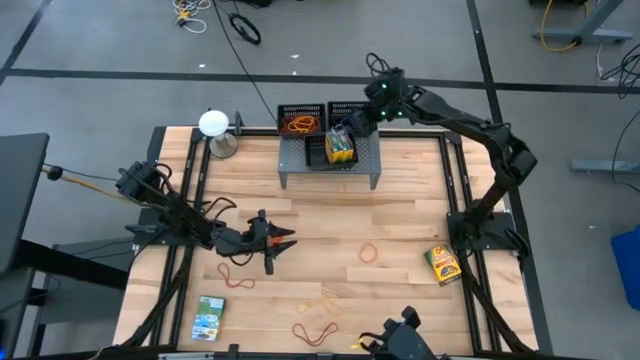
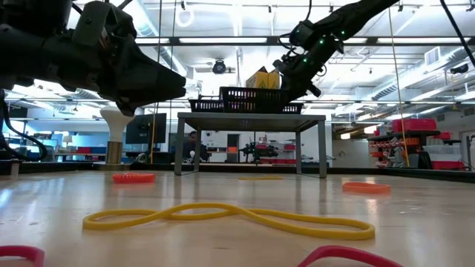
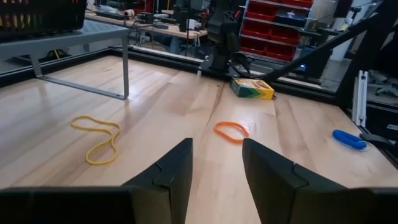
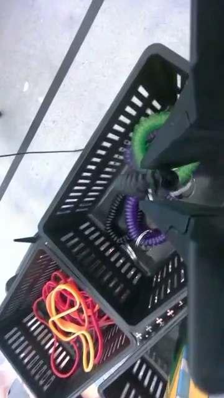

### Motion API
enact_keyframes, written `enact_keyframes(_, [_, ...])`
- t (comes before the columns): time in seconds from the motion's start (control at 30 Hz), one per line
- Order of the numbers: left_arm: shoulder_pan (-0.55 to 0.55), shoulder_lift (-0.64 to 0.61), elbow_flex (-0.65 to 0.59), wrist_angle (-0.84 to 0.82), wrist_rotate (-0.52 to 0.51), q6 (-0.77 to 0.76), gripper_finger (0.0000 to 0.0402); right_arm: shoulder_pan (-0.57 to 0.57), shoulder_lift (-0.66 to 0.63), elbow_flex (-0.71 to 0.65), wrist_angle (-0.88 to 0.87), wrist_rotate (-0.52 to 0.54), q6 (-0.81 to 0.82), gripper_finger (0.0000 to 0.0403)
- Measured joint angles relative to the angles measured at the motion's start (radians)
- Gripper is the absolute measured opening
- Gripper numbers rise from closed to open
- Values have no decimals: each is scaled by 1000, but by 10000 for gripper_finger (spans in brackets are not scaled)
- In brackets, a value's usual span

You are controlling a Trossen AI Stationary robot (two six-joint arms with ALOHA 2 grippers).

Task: Pick & Place Office Desk Supplies
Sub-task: Put the black spring keychain into the top right black basket on the shelf, then put the yellow rubber band into the top left black basket on the shelf

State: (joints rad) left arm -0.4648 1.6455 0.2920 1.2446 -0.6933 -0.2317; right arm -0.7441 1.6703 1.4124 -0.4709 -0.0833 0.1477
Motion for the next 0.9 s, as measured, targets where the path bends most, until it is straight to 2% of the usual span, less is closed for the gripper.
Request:
enact_keyframes(0.1, [0,0,0,-1,5,-4,146,0,0,0,-4,20,-9,123])
enact_keyframes(0.37, [0,0,0,-3,43,-14,146,8,-40,13,-38,177,-16,199])
enact_keyframes(0.53, [1,0,0,-8,42,7,146,39,-131,19,-55,189,-69,224])
enact_keyframes(0.67, [2,0,0,-8,41,6,146,100,-230,-4,-91,195,-141,189])
enact_keyframes(0.8, [1,0,0,-9,59,2,146,184,-338,-120,-79,188,-165,118])
enact_keyframes(0.9, [0,0,0,-11,60,9,146,263,-440,-257,-2,194,-163,60])
